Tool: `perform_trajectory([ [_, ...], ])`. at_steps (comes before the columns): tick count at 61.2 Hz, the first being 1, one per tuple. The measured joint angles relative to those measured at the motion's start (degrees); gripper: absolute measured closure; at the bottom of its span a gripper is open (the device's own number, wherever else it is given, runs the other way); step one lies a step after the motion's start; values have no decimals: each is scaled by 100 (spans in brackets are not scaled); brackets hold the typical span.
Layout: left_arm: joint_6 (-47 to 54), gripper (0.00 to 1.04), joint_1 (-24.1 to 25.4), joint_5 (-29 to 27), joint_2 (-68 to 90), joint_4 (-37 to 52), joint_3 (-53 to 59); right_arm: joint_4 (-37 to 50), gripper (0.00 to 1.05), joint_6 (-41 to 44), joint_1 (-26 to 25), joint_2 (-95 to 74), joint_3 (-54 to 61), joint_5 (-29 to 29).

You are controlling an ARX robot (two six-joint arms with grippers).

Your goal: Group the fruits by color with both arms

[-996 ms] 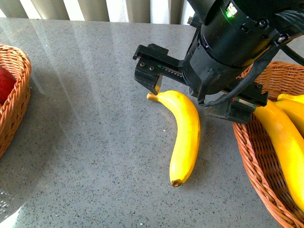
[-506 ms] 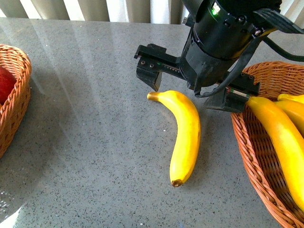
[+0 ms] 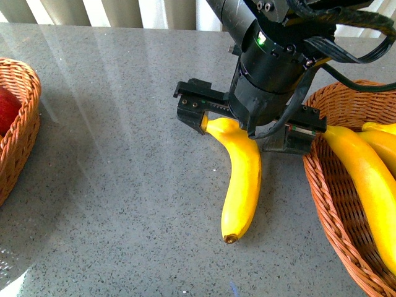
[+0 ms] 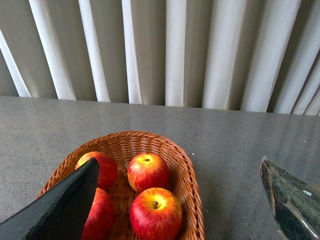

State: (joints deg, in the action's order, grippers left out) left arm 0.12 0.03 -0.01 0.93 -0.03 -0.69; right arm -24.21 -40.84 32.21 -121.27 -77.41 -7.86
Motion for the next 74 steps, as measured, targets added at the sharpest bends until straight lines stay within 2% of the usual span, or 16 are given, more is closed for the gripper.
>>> perform_trajectory([
  [33,0,9,0,0,0,0,0,-61,9,326,39,-396,-258,17],
  [39,0,9,0,0,0,0,0,-55,29,350,50,-411,-273,13],
  [54,0,9,0,0,0,0,0,-35,63,407,57,-417,-291,33],
  [60,0,9,0,0,0,0,0,-24,67,422,68,-417,-343,55],
  [74,0,9,0,0,0,0,0,125,68,468,94,-101,-573,96],
])
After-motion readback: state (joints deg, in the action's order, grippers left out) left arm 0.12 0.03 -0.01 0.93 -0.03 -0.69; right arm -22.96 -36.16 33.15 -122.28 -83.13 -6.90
